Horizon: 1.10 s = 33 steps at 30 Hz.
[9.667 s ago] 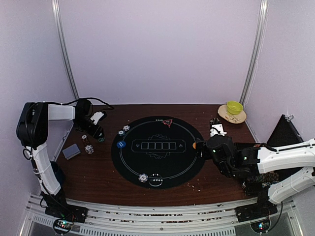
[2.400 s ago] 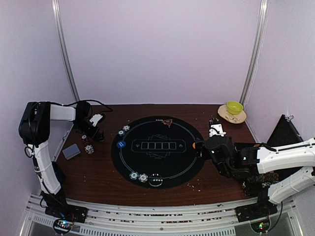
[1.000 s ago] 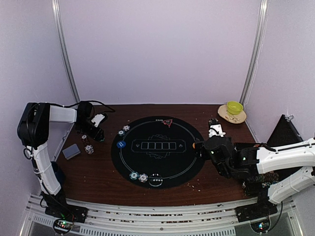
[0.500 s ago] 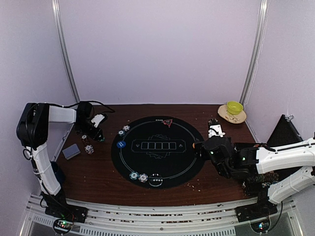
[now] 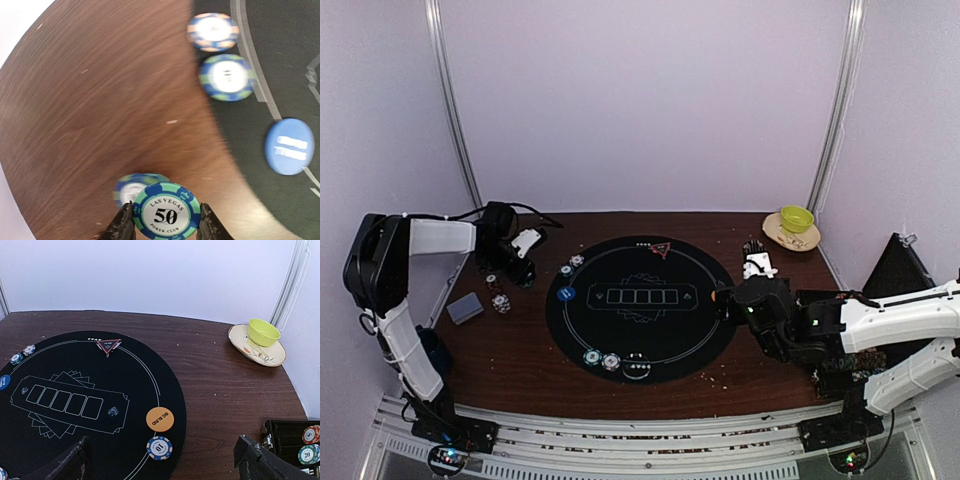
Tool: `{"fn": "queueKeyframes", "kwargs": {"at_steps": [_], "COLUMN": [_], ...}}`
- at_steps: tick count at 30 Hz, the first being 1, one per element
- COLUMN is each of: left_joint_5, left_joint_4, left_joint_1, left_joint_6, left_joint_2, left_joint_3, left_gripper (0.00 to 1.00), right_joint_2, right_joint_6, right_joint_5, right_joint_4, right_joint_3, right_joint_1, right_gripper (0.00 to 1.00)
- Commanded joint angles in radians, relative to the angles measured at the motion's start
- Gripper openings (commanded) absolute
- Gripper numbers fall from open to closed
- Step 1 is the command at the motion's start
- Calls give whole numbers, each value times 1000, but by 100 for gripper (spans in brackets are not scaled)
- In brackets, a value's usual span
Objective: Distribute texas hold em gaming equipment
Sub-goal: Pick up the pile of poker chips from the pile of poker chips, then place the poker chips pile at the big blind area.
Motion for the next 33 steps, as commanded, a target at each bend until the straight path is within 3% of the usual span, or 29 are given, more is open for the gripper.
{"fn": "queueKeyframes", "kwargs": {"at_steps": [1,8,15,33], "left_joint_5": [11,49,54,144], "left_joint_4": [31,-2,-16,-80], "left_joint_1": [-91,-309,-515,-772], "left_joint_6": [40,54,29,-36], "left_joint_2": [-79,-98,-10,426], "left_joint_3": [-32,0,125,630], "left_gripper": [33,33,33,33], "right_joint_2": [0,-63,-122,-292], "right_joint_6": [1,9,26,69], "right_joint_5": [44,92,156,239], "right_joint_4": [-9,15,30,20], "right_joint_3": [21,-17,-51,-109], "right_joint_1": [8,8,4,2], "right_gripper": [100,100,100,100]}}
